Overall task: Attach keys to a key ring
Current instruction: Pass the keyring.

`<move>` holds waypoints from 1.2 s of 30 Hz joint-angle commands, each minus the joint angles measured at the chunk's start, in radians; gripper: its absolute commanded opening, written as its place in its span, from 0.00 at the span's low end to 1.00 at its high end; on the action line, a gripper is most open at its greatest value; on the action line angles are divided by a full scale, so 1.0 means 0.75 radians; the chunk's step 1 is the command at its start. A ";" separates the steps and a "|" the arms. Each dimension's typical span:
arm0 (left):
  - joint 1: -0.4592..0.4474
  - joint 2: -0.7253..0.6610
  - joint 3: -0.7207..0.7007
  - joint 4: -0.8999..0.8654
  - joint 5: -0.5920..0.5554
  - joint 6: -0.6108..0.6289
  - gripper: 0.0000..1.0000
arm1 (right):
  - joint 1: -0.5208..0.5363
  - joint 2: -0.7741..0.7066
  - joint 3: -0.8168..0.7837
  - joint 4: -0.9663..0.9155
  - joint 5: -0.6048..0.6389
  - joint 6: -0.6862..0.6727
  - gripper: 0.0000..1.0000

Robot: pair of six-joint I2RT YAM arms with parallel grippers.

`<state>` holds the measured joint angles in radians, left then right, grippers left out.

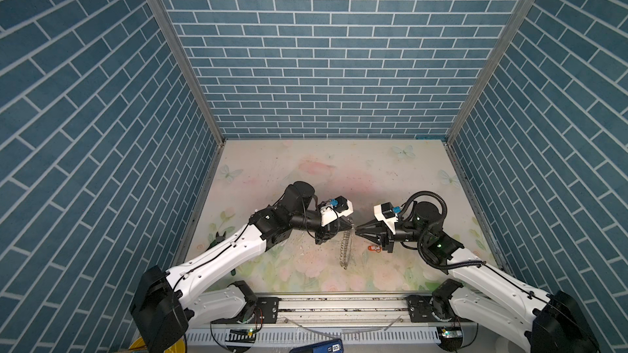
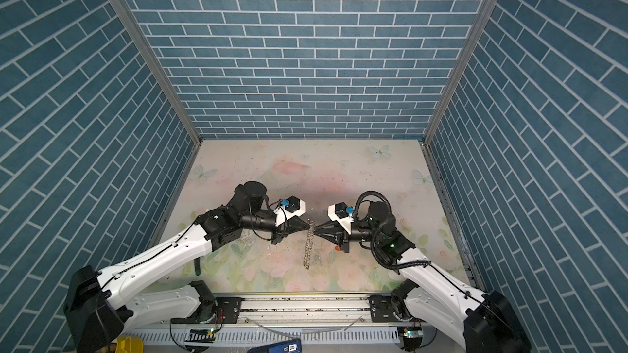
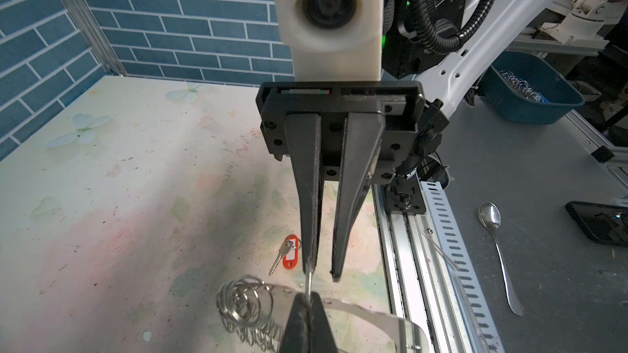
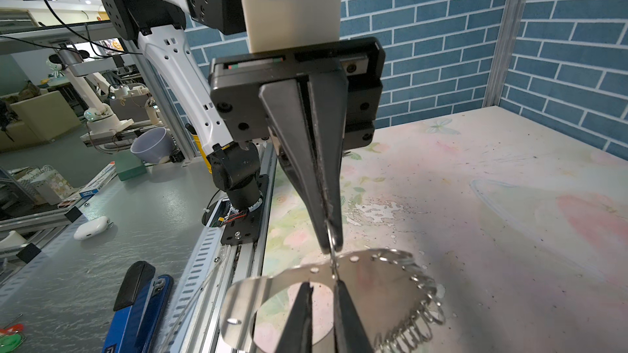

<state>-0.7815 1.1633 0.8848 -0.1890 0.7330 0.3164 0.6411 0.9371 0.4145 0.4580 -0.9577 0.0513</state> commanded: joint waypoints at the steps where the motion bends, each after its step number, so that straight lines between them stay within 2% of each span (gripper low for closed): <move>1: -0.015 0.011 0.045 -0.047 0.013 0.036 0.00 | 0.002 -0.022 0.058 0.009 -0.010 -0.045 0.16; 12: -0.026 0.038 0.071 -0.105 0.017 0.061 0.00 | 0.002 -0.022 0.055 0.004 0.011 -0.054 0.19; 17: -0.026 0.036 0.064 -0.092 0.022 0.059 0.00 | 0.002 0.020 0.079 -0.047 -0.010 -0.078 0.13; 21: -0.026 0.042 0.070 -0.104 0.026 0.061 0.00 | 0.002 0.031 0.087 -0.059 -0.017 -0.085 0.11; 24: -0.028 0.044 0.070 -0.104 0.027 0.061 0.00 | 0.002 0.041 0.098 -0.056 -0.035 -0.079 0.05; 33: -0.028 0.059 0.080 -0.116 0.055 0.063 0.00 | 0.002 0.055 0.097 -0.041 -0.040 -0.068 0.05; 36: -0.027 0.058 0.074 -0.105 0.052 0.061 0.00 | 0.002 0.054 0.095 -0.038 -0.045 -0.062 0.00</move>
<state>-0.7959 1.2037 0.9104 -0.2840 0.7345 0.3489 0.6411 0.9764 0.4332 0.4179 -0.9737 0.0227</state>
